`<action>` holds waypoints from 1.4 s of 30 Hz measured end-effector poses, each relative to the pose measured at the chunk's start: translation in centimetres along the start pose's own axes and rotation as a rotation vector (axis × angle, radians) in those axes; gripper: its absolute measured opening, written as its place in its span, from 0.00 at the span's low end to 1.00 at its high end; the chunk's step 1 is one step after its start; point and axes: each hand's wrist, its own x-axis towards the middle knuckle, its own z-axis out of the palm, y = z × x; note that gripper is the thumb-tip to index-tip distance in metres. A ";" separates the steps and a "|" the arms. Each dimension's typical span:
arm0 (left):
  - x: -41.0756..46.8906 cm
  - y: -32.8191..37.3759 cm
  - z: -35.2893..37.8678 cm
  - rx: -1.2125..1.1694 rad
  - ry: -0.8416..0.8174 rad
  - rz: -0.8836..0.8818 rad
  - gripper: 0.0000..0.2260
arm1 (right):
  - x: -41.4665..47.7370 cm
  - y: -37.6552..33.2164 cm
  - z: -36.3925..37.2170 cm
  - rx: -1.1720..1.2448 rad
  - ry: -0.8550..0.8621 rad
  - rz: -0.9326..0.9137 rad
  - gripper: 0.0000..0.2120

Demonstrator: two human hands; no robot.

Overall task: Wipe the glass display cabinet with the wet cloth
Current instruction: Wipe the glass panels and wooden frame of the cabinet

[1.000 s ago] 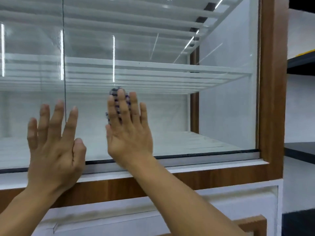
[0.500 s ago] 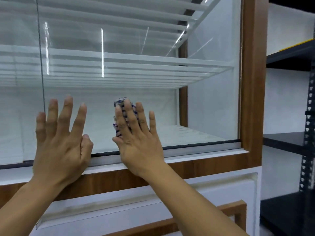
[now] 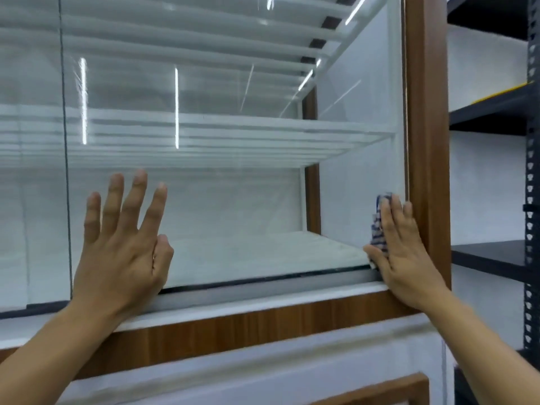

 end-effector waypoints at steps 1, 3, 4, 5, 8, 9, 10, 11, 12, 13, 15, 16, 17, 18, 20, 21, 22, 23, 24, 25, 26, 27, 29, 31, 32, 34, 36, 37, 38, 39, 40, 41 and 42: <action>0.4 -0.2 0.0 0.015 0.010 0.002 0.32 | 0.4 0.0 0.0 0.021 0.037 0.011 0.38; 1.5 -0.7 0.0 0.041 0.027 0.000 0.31 | 2.2 -0.4 -0.1 0.064 0.130 0.024 0.36; 2.3 -1.0 -0.2 0.052 0.038 -0.003 0.31 | 3.6 -0.8 -0.4 0.091 0.178 0.036 0.35; 3.1 -1.5 -0.4 0.062 0.047 -0.002 0.31 | 5.2 -1.2 -0.9 0.119 0.222 0.052 0.35; 5.9 -3.2 -1.3 0.102 0.065 0.006 0.30 | 10.4 -2.4 -2.7 0.172 0.332 0.094 0.35; 6.7 -3.8 -1.5 0.114 0.070 0.007 0.30 | 12.0 -2.7 -3.1 0.170 0.363 0.103 0.35; 7.5 -4.3 -1.8 0.125 0.076 0.008 0.30 | 13.5 -3.1 -3.6 0.158 0.389 0.106 0.35; 8.2 -4.8 -2.0 0.133 0.081 0.011 0.30 | 14.8 -3.6 -4.1 0.145 0.410 0.108 0.35; 8.9 -5.2 -2.2 0.140 0.088 0.013 0.30 | 16.1 -4.2 -4.6 0.136 0.426 0.111 0.35; 9.5 -5.7 -2.3 0.143 0.094 0.011 0.30 | 17.2 -4.9 -5.1 0.132 0.437 0.118 0.35; 10.4 -6.8 -2.7 0.132 0.110 -0.013 0.30 | 19.2 -6.9 -5.7 0.128 0.450 0.123 0.34; 10.7 -7.2 -2.8 0.119 0.118 -0.030 0.30 | 20.0 -8.2 -5.9 0.120 0.454 0.112 0.34; 10.9 -7.5 -2.9 0.102 0.123 -0.045 0.30 | 20.6 -9.7 -5.9 0.110 0.457 0.093 0.33; 11.0 -7.6 -3.0 0.083 0.127 -0.054 0.30 | 21.2 -11.2 -5.9 0.098 0.458 0.068 0.33; 11.0 -7.6 -3.0 0.049 0.138 -0.056 0.30 | 22.2 -14.6 -5.7 0.075 0.454 0.012 0.33; 10.9 -7.5 -3.0 0.033 0.146 -0.060 0.31 | 22.6 -16.5 -5.4 0.063 0.451 -0.015 0.33; 10.9 -7.5 -3.0 0.021 0.152 -0.066 0.31 | 23.0 -18.4 -5.2 0.053 0.449 -0.041 0.33; 10.9 -7.5 -3.1 0.013 0.154 -0.070 0.31 | 23.4 -20.4 -4.9 0.045 0.446 -0.066 0.33; 10.8 -7.5 -3.1 0.006 0.151 -0.072 0.31 | 23.8 -22.4 -4.7 0.035 0.440 -0.094 0.33; 10.8 -7.5 -3.2 -0.004 0.147 -0.076 0.31 | 24.1 -24.4 -4.4 0.021 0.433 -0.125 0.32; 10.8 -7.7 -3.3 -0.017 0.145 -0.083 0.31 | 24.4 -26.7 -3.9 0.010 0.422 -0.159 0.32; 10.8 -7.6 -3.3 -0.033 0.147 -0.087 0.31 | 24.6 -28.8 -3.5 0.007 0.411 -0.196 0.31; 10.7 -7.5 -3.3 -0.068 0.158 -0.095 0.31 | 24.4 -32.9 -2.5 0.010 0.373 -0.273 0.30; 10.7 -7.6 -3.6 -0.133 0.159 -0.104 0.32 | 23.2 -36.5 -1.0 -0.019 0.326 -0.365 0.30; 10.6 -7.6 -3.9 -0.189 0.152 -0.110 0.32 | 22.5 -37.7 -0.2 -0.053 0.303 -0.413 0.30; 10.4 -7.9 -4.6 -0.312 0.123 -0.127 0.33 | 21.2 -38.6 0.9 -0.119 0.270 -0.482 0.32; 9.9 -8.8 -5.3 -0.346 0.085 -0.132 0.33 | 20.6 -38.2 1.4 -0.107 0.284 -0.515 0.31; 9.7 -9.7 -5.5 -0.307 0.071 -0.124 0.32 | 20.5 -37.8 1.4 -0.097 0.301 -0.524 0.31; 9.7 -10.7 -5.7 -0.243 0.063 -0.111 0.31 | 20.8 -37.3 1.3 -0.094 0.320 -0.523 0.30; 10.1 -11.7 -5.9 -0.173 0.056 -0.100 0.31 | 21.5 -36.9 0.9 -0.089 0.337 -0.496 0.30; 10.9 -12.9 -6.1 -0.111 0.052 -0.093 0.30 | 22.8 -36.8 0.2 -0.073 0.355 -0.447 0.30; 12.0 -13.8 -6.3 -0.062 0.050 -0.089 0.30 | 24.4 -37.0 -0.9 -0.043 0.373 -0.386 0.30; 13.6 -14.6 -6.6 -0.027 0.049 -0.081 0.30 | 26.4 -37.8 -2.0 -0.006 0.388 -0.326 0.31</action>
